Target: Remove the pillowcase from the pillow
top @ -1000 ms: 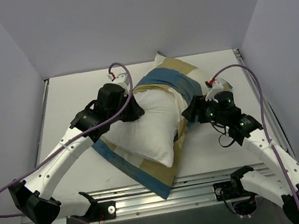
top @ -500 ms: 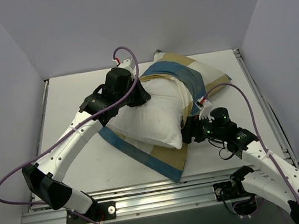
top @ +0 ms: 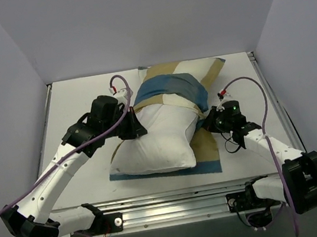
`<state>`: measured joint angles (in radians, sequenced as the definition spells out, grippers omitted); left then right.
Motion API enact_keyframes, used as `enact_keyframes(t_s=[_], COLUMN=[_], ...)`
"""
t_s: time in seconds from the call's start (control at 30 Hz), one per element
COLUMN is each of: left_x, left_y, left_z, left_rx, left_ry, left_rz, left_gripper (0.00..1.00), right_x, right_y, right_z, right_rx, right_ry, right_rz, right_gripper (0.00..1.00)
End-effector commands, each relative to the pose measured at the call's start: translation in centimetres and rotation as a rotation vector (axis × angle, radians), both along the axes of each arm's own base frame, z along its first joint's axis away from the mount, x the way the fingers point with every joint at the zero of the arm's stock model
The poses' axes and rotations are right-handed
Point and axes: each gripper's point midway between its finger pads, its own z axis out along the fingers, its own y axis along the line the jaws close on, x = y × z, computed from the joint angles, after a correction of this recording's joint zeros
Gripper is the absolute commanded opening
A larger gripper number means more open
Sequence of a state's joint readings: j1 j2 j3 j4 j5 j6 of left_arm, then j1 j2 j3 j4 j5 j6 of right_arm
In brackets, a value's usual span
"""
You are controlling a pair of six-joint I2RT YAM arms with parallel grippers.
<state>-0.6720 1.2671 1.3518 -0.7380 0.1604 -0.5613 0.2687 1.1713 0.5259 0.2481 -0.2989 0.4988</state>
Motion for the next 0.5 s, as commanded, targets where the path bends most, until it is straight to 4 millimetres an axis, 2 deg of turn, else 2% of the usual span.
enact_keyframes(t_s=[0.0, 0.07, 0.13, 0.23, 0.33, 0.43, 0.47], left_x=[-5.3, -6.7, -7.8, -8.6, -8.6, -6.6, -5.1], left_y=[1.2, 2.3, 2.8, 4.0, 4.6, 5.2, 5.7], left_z=[-0.3, -1.7, -2.0, -2.7, -3.9, -5.8, -7.1], left_rx=[-0.031, -0.014, -0.02, -0.01, 0.023, 0.113, 0.178], left_ry=[0.059, 0.092, 0.107, 0.114, 0.128, 0.118, 0.124], left_rz=[-0.195, -0.211, -0.243, -0.25, -0.237, -0.186, -0.143], left_gripper=[0.02, 0.02, 0.02, 0.02, 0.02, 0.02, 0.02], right_x=[5.0, 5.4, 5.7, 5.3, 4.8, 4.3, 3.8], right_y=[-5.6, -7.6, -10.2, -12.4, -12.5, -10.6, -9.3], right_z=[2.7, 2.3, 1.4, 0.3, -0.2, 1.1, 1.4], right_rx=[-0.042, -0.06, -0.075, -0.092, -0.105, -0.065, -0.061], right_ry=[-0.105, -0.075, -0.036, 0.015, 0.036, -0.001, -0.005], right_rz=[-0.278, -0.369, -0.475, -0.549, -0.547, -0.455, -0.41], right_gripper=[0.0, 0.0, 0.0, 0.0, 0.0, 0.0, 0.0])
